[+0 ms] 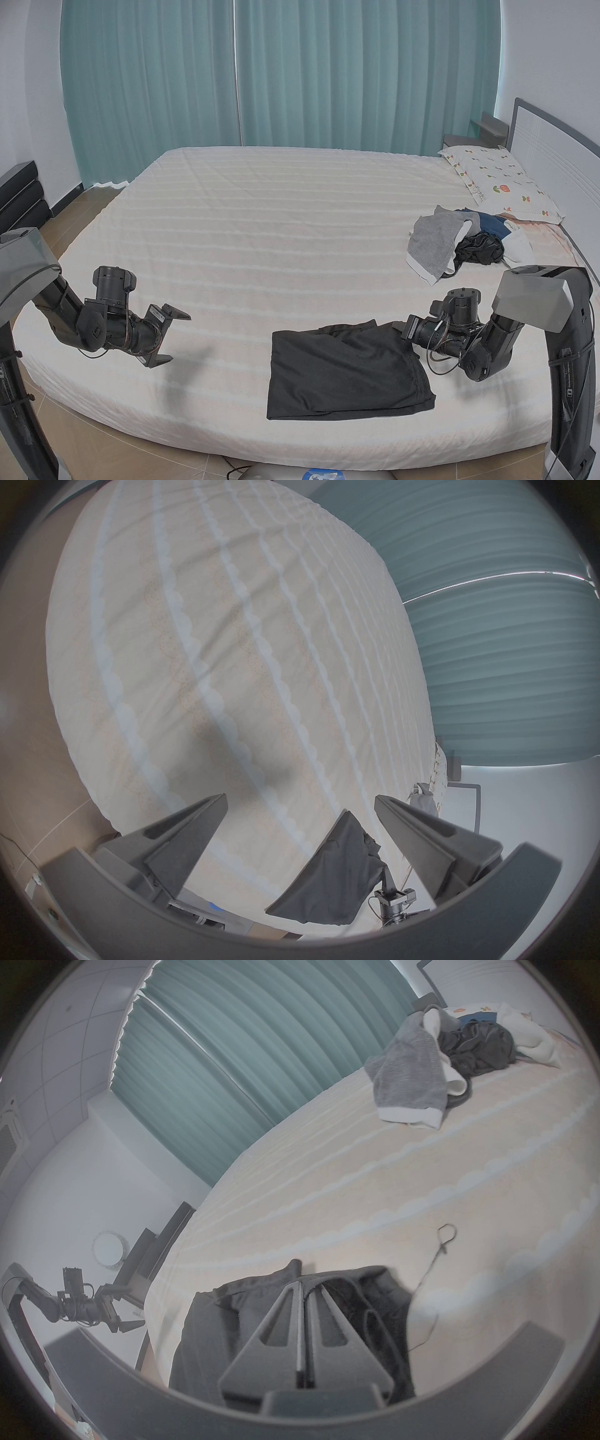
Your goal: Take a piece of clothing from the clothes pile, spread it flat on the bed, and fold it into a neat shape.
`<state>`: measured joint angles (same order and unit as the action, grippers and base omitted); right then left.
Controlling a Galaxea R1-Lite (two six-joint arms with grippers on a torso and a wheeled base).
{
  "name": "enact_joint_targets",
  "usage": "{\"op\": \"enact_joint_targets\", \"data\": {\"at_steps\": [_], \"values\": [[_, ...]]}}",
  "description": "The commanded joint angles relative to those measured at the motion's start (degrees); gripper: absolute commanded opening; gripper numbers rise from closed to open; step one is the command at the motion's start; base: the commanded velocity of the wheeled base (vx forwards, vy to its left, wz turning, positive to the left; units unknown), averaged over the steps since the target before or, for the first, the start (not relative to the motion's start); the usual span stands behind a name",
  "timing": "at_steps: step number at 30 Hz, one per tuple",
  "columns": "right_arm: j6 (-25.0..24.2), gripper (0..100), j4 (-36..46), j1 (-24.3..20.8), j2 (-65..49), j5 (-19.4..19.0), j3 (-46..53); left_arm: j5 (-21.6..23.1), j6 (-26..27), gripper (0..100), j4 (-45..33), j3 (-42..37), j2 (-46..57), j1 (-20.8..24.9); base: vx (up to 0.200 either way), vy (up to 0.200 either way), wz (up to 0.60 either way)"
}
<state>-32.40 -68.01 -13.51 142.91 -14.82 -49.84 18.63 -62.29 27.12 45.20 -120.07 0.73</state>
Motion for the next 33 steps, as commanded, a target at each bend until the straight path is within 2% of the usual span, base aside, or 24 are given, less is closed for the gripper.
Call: {"op": "enact_joint_targets", "data": {"at_steps": [1,6,13,29,30,33], "values": [[-0.1,0,-0.1,1.2,-0.2,0.0,0.2,-0.4,0.0,100,0.0,0.1,-0.2,0.1,0.000,0.000,0.00],[-0.5,0,-0.2,1.9,-0.1,-0.1,0.2,-2.4,-0.1,100,0.0,0.3,-0.9,0.9,0.000,0.000,0.00],[-4.1,0,0.3,3.1,0.5,0.0,-1.9,-2.7,-0.1,100,0.0,0.4,-1.1,0.9,0.000,0.000,0.00],[-4.2,0,0.8,3.9,1.9,-0.1,-2.6,-2.7,-0.1,100,0.0,0.4,-1.1,0.9,0.000,0.000,0.00],[-4.2,100,0.8,3.9,1.9,-0.1,-2.6,-2.7,-0.1,100,0.0,0.5,-1.1,0.9,0.000,0.000,0.00],[-4.4,100,-0.1,3.9,0.8,0.0,-1.6,-2.7,-0.1,100,0.0,0.5,-1.2,0.9,0.000,0.000,0.00]]}}
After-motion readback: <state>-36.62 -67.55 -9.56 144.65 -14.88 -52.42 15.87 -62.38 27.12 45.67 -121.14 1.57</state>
